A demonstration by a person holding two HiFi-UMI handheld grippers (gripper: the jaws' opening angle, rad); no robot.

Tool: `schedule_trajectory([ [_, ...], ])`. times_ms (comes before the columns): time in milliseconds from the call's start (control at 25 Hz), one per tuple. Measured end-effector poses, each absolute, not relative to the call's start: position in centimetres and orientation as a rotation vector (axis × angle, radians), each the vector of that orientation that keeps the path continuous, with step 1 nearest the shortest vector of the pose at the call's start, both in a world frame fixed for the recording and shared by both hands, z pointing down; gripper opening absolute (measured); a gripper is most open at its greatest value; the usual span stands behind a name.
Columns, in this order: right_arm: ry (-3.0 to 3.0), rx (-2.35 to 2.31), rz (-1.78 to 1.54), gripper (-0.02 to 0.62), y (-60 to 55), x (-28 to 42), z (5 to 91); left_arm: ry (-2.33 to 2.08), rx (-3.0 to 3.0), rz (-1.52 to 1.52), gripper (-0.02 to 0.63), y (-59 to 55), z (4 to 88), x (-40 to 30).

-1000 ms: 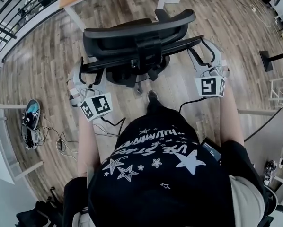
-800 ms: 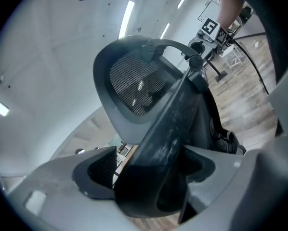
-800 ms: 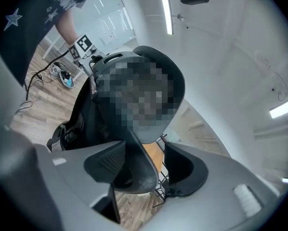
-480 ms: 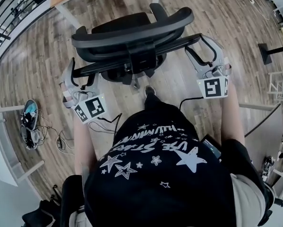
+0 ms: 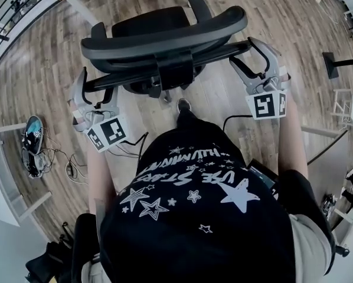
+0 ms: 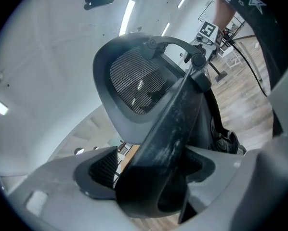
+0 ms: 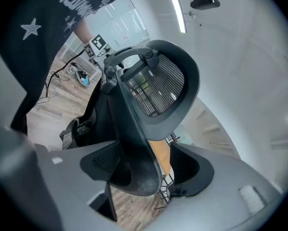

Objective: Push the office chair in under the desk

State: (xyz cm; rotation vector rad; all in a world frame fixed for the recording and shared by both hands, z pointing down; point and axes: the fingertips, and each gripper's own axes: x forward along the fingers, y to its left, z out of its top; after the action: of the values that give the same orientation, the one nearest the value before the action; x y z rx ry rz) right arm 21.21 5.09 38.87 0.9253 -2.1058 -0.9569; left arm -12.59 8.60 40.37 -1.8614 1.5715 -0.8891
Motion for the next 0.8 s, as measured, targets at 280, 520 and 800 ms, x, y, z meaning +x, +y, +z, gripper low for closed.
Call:
schedule_trajectory([
  [280,-2.079,0.83,-0.979,0.253,4.2,20.4,40.3,1.59,-1.86,-0.905,0.391,8.1,40.3,-12.6],
  [520,-2.156,0.79,-0.929,0.259,3.7,20.3,40.5,1.595,-1.869,-0.915,0.391,7.0,40.6,-12.8],
  [800,-2.193,0.783,-0.911,0.261,-3.1,20.6,40.5,1.598,-1.907,-0.975,0.391,0.0,40.9,-12.5],
])
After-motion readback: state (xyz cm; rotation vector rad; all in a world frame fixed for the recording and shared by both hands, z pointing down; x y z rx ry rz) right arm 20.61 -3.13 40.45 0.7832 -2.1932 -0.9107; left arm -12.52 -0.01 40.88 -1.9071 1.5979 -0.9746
